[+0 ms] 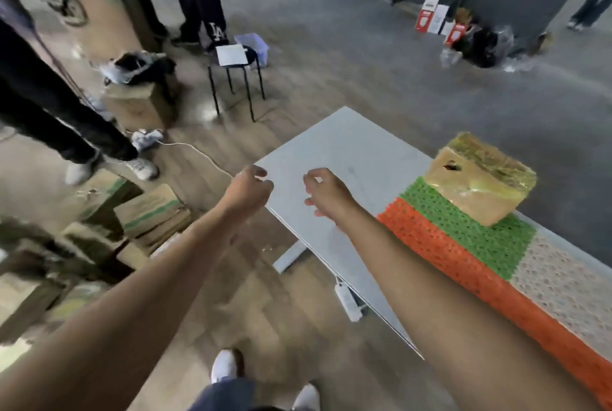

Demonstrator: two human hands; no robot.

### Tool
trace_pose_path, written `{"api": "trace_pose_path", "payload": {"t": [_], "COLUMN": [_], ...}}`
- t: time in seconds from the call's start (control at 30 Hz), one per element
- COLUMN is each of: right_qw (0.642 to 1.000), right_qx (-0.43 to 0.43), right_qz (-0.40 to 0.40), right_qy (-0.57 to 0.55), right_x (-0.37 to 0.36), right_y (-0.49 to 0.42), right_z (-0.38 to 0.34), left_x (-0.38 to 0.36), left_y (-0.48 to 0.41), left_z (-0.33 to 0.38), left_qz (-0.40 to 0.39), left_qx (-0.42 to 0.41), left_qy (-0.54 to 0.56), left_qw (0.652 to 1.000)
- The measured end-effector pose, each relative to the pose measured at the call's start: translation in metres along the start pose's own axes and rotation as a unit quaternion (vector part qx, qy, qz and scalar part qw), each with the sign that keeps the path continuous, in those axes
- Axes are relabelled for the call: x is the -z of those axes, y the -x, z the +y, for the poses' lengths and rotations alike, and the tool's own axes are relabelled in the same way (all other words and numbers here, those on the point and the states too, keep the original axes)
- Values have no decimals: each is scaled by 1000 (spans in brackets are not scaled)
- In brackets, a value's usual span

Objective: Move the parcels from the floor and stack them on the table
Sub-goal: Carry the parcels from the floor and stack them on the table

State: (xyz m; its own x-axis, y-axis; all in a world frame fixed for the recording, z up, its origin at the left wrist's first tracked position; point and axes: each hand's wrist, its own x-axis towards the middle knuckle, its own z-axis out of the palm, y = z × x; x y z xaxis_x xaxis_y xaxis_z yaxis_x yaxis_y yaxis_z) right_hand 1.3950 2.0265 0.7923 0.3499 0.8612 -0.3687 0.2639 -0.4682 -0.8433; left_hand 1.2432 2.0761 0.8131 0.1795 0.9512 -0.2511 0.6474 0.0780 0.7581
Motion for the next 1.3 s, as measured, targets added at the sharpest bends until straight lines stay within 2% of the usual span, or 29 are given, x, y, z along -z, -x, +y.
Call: {"api": "trace_pose_path", "payload": {"t": [0.27, 0.37, 0.6, 0.8, 1.03, 1.3], "right_qw": [988, 983, 969, 950, 940, 952], "right_qx": [69, 71, 82, 118, 117, 62], "right_qz": [-130, -161, -220, -261, -279, -267], "right_qy": [46, 59, 75, 123, 160, 136], "right_x": [-177, -250, -425, -537, -619, -729], "right_y": [65, 96, 181, 237, 244, 176], "right_z": [-51, -62, -93, -123, -137, -159], "left_x": [135, 189, 314, 394, 444, 525], "left_y": [69, 104, 192, 239, 237, 152], "left_z": [-140, -198, -337, -422, -492, -570], "left_qz": [133, 158, 204, 247, 248, 217], "left_qx": [88, 116, 156, 201, 227, 229], "left_qy": [55, 54, 127, 164, 180, 131], "left_qw": [986, 979, 958, 934, 924, 940]}}
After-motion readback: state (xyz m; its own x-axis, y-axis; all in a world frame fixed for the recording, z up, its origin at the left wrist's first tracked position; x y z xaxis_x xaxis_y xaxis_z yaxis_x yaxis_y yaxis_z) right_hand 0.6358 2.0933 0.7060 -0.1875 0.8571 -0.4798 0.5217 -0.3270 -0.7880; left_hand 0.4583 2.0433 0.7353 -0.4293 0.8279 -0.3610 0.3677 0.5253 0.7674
